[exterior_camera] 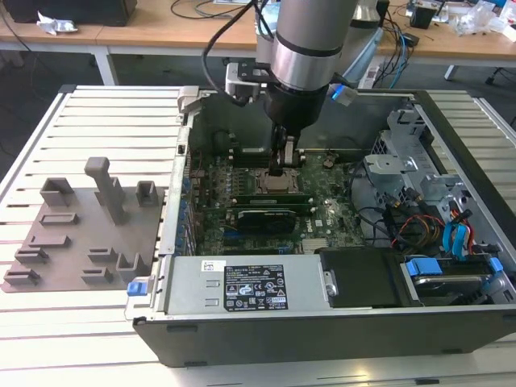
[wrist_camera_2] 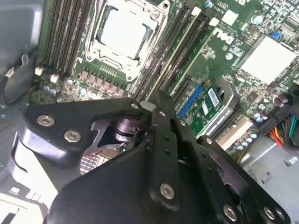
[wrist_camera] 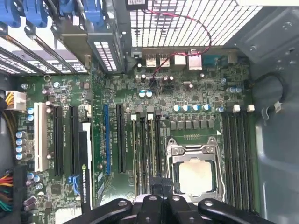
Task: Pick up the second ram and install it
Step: 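Press down the second ram until it locks into place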
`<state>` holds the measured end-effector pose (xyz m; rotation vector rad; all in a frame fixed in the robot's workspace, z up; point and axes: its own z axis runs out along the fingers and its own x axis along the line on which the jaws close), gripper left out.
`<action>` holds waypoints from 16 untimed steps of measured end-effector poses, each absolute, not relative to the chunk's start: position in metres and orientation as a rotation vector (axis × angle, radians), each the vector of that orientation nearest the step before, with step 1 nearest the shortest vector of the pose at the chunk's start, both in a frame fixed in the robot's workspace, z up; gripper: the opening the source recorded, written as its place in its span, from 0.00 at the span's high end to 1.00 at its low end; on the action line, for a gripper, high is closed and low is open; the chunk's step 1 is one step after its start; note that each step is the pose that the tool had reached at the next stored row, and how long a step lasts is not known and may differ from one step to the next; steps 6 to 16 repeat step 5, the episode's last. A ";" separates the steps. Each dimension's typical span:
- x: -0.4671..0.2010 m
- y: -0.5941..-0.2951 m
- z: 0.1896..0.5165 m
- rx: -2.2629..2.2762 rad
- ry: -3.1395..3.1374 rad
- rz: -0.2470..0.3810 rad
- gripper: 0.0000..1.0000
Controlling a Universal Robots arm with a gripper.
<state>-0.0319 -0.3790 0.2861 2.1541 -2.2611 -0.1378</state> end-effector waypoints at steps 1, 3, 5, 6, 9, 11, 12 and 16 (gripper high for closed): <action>-0.032 -0.379 0.286 2.154 -2.261 -0.138 0.90; -0.032 -0.379 0.286 2.154 -2.261 -0.138 0.90; -0.032 -0.379 0.286 2.154 -2.261 -0.138 0.90; -0.032 -0.379 0.286 2.154 -2.261 -0.138 0.90; -0.032 -0.379 0.286 2.154 -2.261 -0.138 0.90; -0.032 -0.379 0.286 2.154 -2.261 -0.138 0.90; -0.032 -0.379 0.286 2.154 -2.261 -0.138 0.90; -0.032 -0.379 0.286 2.154 -2.261 -0.138 0.90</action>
